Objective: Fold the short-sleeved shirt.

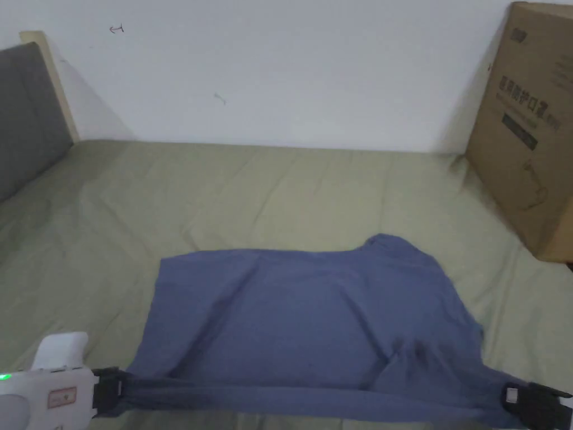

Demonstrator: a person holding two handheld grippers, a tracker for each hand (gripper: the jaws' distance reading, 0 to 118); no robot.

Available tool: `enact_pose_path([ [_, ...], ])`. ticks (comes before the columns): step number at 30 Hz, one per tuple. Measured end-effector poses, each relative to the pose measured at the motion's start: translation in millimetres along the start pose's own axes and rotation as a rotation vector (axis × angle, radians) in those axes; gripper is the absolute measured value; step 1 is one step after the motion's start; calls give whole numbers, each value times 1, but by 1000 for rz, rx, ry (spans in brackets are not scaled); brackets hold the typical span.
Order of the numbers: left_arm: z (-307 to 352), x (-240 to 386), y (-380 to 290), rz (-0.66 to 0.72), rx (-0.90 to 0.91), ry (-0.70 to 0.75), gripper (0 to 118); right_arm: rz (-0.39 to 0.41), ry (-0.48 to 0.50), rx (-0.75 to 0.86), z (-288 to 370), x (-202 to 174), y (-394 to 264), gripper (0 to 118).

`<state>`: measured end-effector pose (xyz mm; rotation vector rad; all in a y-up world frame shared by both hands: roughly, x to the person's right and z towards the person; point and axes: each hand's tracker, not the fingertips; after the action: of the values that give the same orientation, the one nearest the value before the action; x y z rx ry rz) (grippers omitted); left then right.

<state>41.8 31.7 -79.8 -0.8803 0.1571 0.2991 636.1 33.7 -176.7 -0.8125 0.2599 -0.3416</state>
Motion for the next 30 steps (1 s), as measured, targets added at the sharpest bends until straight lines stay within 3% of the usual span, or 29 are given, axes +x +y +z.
enact_pose_path([
  [4,13,-15,-35,38,-19,-29,1,34,-32,-45,21,5,-51,2],
  [12,23,-25,-73,7,-5,0,2,-16,-36,-36,42,21,-99,2],
  [13,21,-25,-77,14,4,-5,7,-7,-38,-29,41,19,-100,2],
  [14,19,-25,-79,15,5,-1,28,4,-47,-21,39,17,-100,6],
  [15,17,-22,-81,13,14,21,53,14,-57,-11,38,15,-99,18],
  [16,17,-20,-80,14,11,61,76,19,-56,-10,36,14,-98,39],
  [17,22,-15,-78,18,9,56,76,27,-51,-10,37,13,-95,39],
  [18,27,-15,-79,25,21,24,83,46,-44,-6,38,10,-93,48],
  [19,33,-14,-79,48,58,-21,91,65,-47,0,40,7,-91,69],
  [20,41,-12,-80,69,93,-37,95,91,-44,19,43,6,-94,105],
  [21,45,-14,-84,72,105,-50,95,123,-32,51,49,2,-95,115],
  [25,83,4,-106,32,178,48,95,180,-69,26,74,-27,-95,108],
  [27,98,9,-121,15,153,0,92,239,0,102,90,-39,-111,94],
  [28,102,11,-129,18,155,-4,83,258,22,112,93,-43,-118,81],
  [29,103,11,-137,17,157,-13,59,274,35,104,94,-49,-124,54],
  [30,103,14,-144,11,155,-11,28,277,40,91,93,-54,-128,31],
])
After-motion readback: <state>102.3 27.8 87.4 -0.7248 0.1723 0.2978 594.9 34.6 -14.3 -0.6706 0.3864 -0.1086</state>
